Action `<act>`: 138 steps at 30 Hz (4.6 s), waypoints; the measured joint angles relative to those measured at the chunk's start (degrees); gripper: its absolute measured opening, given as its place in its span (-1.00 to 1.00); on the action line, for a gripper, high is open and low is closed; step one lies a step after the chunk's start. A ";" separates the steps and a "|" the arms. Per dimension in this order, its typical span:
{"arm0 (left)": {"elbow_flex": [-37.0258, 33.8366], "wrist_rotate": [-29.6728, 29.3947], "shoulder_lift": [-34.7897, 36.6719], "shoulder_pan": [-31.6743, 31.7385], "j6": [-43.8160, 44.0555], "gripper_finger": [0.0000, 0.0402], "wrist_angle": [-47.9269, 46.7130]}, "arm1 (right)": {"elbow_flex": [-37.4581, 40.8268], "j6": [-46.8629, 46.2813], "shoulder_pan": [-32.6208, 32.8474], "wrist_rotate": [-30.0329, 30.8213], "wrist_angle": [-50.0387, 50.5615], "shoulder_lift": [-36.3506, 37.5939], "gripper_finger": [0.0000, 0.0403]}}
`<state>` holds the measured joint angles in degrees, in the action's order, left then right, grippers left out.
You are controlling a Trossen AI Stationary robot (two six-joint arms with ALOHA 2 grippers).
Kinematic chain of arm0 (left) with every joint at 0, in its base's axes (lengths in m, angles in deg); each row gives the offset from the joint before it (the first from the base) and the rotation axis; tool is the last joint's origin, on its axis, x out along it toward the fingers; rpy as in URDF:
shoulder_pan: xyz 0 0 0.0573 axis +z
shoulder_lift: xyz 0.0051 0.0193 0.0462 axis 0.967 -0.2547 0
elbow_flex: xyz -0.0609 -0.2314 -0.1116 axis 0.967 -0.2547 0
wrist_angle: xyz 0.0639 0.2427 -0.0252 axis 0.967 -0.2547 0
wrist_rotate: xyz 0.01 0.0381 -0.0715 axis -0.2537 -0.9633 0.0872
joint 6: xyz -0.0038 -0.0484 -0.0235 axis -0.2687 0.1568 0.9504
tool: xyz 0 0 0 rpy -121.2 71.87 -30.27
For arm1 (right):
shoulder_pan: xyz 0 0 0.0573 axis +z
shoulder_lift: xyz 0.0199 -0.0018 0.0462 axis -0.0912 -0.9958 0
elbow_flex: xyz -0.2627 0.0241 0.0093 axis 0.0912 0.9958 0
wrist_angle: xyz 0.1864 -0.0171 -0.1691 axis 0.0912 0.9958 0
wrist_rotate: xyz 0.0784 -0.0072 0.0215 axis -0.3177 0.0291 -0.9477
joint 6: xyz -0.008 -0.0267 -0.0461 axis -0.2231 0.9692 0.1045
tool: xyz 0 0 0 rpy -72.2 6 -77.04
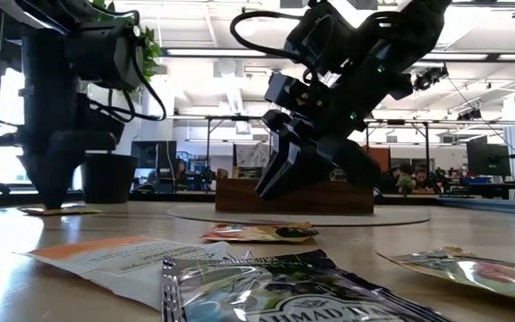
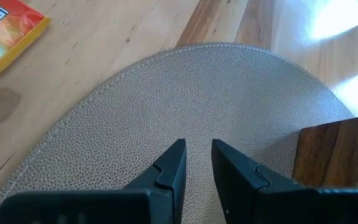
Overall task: Pick & Place Tea
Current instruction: Put the yellow tea bag into the left section of the wooden organizer
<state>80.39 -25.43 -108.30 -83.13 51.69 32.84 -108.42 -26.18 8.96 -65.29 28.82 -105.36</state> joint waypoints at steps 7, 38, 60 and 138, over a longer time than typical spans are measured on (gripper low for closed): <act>3.39 0.43 -0.37 0.00 -4.68 -0.98 7.70 | 0.00 0.00 0.00 0.00 0.02 0.00 -0.63; 3.92 5.34 -0.26 -0.11 -36.77 -0.15 25.79 | 0.00 0.00 0.02 -6.21 -2.10 0.00 -0.63; 11.55 2.34 -7.94 -1.71 -49.37 0.22 19.27 | 0.00 0.00 0.02 -6.25 -1.66 0.00 -0.63; 32.77 -17.47 -16.68 -1.83 -36.37 -0.99 -0.37 | 0.02 0.13 0.06 13.00 9.16 2.91 -0.63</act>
<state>113.15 -42.90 -124.99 -84.96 15.32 32.47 -108.40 -26.05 9.02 -52.29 37.97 -102.45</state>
